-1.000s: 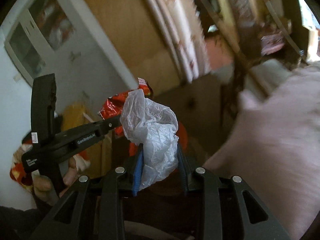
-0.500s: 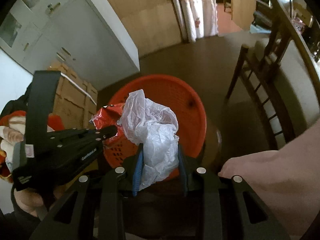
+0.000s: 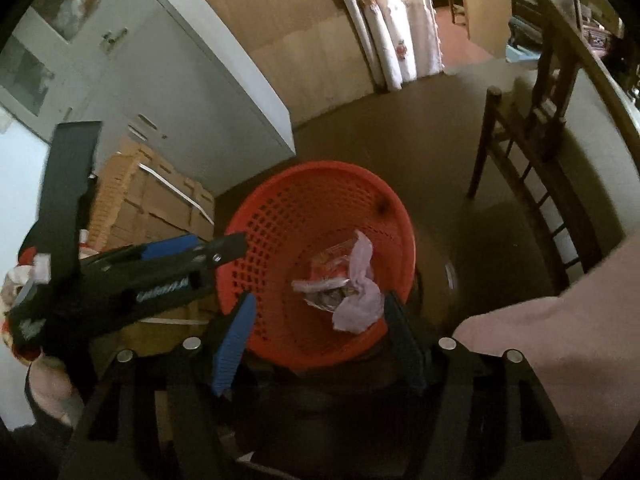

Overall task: Collect trash
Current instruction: 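Carry both bags to the orange basket and open both tools to drop them, then swing both open tools back over the table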

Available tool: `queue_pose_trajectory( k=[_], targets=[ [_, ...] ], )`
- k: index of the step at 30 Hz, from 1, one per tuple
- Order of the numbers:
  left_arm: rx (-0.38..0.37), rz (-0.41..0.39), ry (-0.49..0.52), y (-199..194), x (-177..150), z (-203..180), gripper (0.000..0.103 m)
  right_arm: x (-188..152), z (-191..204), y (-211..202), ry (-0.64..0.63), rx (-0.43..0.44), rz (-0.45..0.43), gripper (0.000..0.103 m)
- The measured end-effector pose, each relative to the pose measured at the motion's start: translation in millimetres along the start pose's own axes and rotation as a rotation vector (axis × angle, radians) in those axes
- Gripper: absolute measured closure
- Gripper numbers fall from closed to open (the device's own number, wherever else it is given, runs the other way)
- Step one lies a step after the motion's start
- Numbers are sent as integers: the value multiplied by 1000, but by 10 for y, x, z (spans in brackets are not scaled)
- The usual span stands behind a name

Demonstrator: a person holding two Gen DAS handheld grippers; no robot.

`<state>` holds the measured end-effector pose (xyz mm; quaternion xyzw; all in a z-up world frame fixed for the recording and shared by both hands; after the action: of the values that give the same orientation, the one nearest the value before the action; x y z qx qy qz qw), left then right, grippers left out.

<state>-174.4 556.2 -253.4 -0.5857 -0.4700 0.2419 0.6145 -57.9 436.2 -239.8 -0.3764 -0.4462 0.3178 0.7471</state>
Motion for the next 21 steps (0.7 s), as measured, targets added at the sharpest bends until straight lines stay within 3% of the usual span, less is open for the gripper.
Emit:
queue_pose_trajectory(
  k=[4, 6, 9, 15, 21],
  targets=[
    [-45, -45, 34, -299, 4, -206, 36, -37, -45, -593, -14, -19, -111, 33],
    [-77, -71, 68, -455, -11, -373, 36, -78, -63, -979, -20, -36, -184, 25],
    [-152, -127, 160, -795, -84, -806, 34, -249, -209, -1700, -18, -132, -326, 7],
    [-294, -196, 388, -1348, -467, -1820, 27, -987, -840, -2944, 144, -336, -477, 6],
    [-407, -198, 615, -1674, -1032, -2832, 23, -2040, -1513, -3964, 378, -523, -588, 6]
  ],
)
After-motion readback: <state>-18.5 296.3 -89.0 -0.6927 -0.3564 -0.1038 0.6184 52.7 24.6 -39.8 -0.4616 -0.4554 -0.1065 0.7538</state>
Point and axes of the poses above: each gripper's, at about its wrist camera, not at the fingertips, and y roughly the way its jaws point, z to its left, x to its top, the point moved 7 cm from there along y, roughly the way its jaws point, and after that the axes turned 7 degrees about -y, right-handed, at the moved point
